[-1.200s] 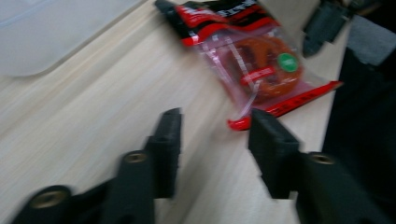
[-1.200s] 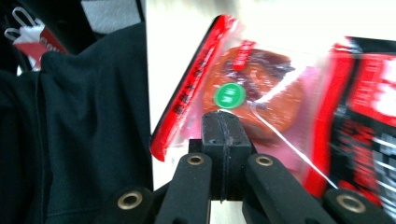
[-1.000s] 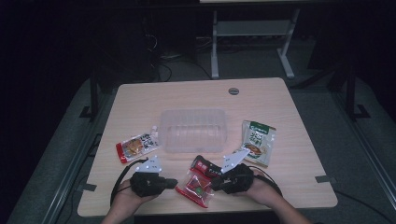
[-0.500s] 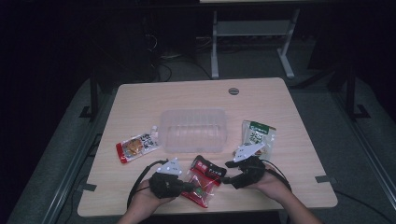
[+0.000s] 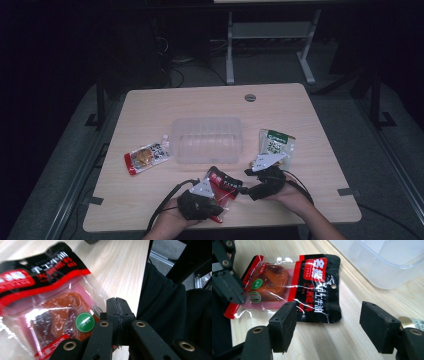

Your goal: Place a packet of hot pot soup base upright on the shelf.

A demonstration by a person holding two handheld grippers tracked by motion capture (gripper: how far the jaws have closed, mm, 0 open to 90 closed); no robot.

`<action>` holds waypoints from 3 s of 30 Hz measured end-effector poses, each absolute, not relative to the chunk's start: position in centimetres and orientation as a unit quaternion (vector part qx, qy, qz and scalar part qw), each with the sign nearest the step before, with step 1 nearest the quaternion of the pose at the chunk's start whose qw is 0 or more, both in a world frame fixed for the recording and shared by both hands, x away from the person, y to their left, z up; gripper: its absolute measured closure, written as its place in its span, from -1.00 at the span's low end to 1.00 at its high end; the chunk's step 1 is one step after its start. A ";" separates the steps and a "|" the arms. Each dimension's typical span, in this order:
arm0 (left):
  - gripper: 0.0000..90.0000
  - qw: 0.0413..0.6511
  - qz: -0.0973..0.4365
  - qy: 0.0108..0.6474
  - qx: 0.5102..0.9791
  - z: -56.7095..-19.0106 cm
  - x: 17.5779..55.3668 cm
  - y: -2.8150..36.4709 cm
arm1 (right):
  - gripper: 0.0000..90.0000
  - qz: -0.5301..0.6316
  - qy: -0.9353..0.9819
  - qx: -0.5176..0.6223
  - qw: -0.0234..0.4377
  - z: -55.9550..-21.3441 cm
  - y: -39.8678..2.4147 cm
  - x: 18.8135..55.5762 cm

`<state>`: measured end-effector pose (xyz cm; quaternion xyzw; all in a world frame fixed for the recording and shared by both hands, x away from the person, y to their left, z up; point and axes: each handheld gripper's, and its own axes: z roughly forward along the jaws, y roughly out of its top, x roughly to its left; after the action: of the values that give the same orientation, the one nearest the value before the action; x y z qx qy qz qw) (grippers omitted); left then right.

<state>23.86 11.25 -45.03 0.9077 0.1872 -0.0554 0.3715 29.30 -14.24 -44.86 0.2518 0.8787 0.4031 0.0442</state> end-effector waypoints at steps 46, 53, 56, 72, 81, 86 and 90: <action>0.99 0.351 -0.010 0.276 0.895 -44.6 25.8 18.1 | -0.51 0.418 0.851 0.308 0.071 -43.6 -17.6 26.3; 0.99 0.345 -0.013 0.281 0.895 -45.0 25.9 18.1 | -0.57 0.419 0.852 0.308 0.063 -43.5 -17.3 26.3; 0.99 0.331 -0.011 0.280 0.901 -45.1 25.8 18.1 | -0.58 0.420 0.852 0.307 0.063 -43.5 -17.2 26.3; 0.99 0.318 -0.014 0.282 0.905 -45.4 25.9 17.7 | -0.71 0.438 0.848 0.298 0.016 -43.7 -15.8 26.8; 0.99 0.377 -0.007 0.266 0.887 -43.7 26.4 16.5 | -0.71 0.426 0.852 0.304 0.018 -44.3 -15.9 27.3; 0.99 0.335 -0.001 0.250 0.909 -45.0 26.5 15.3 | -0.70 0.427 0.850 0.307 0.020 -44.2 -16.1 27.3; 0.99 0.334 -0.003 0.259 0.906 -45.3 26.6 15.5 | -0.70 0.428 0.849 0.308 0.020 -44.2 -16.3 27.2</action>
<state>26.63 15.49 -45.28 0.9061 0.2593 -0.0029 0.3344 27.19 -16.30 -44.19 0.3081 0.8494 0.4280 0.0198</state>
